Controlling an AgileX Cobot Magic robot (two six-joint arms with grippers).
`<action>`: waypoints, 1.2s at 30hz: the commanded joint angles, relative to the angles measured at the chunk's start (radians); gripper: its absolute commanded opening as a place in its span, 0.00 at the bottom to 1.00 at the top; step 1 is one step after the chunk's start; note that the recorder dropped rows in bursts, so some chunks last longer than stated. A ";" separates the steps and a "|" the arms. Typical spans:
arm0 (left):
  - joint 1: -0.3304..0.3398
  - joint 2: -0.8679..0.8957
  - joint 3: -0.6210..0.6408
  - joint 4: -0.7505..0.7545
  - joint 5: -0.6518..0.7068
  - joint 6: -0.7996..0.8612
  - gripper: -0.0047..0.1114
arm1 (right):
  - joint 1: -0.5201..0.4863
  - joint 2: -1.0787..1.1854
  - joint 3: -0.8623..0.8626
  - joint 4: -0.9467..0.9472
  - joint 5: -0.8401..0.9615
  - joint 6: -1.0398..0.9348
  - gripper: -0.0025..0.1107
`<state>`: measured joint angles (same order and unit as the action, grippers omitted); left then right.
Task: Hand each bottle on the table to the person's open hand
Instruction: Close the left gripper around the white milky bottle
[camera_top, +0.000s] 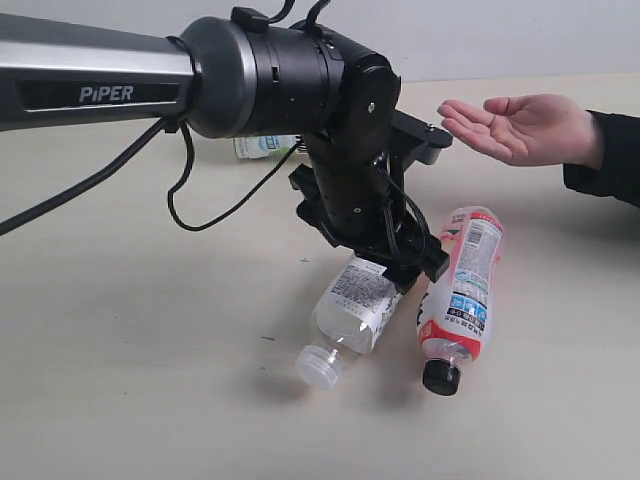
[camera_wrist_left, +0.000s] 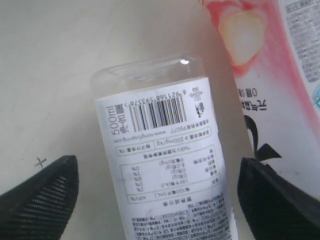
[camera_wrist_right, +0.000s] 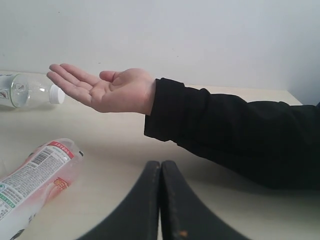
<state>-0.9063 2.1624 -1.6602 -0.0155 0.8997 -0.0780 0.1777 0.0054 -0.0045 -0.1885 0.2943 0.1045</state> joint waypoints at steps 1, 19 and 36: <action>-0.001 -0.003 -0.006 0.004 -0.002 -0.013 0.75 | -0.003 -0.005 0.005 -0.002 -0.007 -0.003 0.02; -0.001 0.013 0.023 0.002 0.009 -0.038 0.71 | -0.003 -0.005 0.005 -0.002 -0.007 -0.003 0.02; -0.001 0.011 -0.001 0.004 0.107 -0.111 0.05 | -0.003 -0.005 0.005 -0.002 -0.007 -0.003 0.02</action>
<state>-0.9063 2.1782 -1.6439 -0.0155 0.9736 -0.1573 0.1777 0.0054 -0.0045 -0.1885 0.2943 0.1045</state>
